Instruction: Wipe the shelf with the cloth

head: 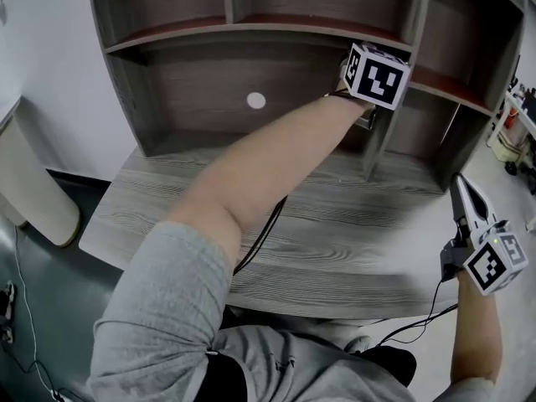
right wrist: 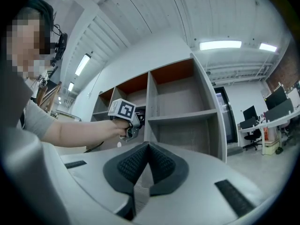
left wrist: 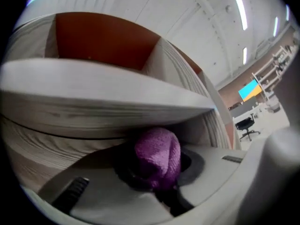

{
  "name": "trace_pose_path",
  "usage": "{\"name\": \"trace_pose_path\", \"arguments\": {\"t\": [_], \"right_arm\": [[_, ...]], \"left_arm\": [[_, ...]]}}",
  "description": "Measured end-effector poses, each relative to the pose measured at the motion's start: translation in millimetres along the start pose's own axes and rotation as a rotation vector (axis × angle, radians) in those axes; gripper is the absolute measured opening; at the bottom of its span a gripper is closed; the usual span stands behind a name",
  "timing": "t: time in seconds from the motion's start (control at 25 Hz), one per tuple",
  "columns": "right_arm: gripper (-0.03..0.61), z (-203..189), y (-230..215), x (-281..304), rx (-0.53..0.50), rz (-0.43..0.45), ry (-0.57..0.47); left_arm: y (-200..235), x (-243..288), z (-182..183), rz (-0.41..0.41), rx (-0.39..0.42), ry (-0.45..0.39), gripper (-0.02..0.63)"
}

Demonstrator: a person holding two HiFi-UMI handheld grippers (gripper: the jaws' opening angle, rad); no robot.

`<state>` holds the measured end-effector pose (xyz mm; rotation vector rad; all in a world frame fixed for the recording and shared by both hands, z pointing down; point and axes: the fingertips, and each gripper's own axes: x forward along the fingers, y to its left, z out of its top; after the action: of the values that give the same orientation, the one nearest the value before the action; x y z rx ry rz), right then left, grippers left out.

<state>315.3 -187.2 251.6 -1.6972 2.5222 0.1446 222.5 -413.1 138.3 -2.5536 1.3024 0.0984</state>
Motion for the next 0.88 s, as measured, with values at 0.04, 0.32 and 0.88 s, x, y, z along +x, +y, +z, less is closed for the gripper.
{"name": "trace_pose_path", "arguments": {"t": [0.04,0.32,0.88], "right_arm": [[0.014,-1,1,1,0.001,0.003,0.001],[0.015,-14,38,28,0.000,0.054,0.026],[0.014,-19,81,51,0.021,0.111,0.038]], "left_arm": [[5,-6,-1,-0.004,0.023,-0.007,0.067],[202,-127,-52,0.285,-0.020,0.084,0.069],[457,-340,-34,0.804,-0.133,0.098,0.067]]}}
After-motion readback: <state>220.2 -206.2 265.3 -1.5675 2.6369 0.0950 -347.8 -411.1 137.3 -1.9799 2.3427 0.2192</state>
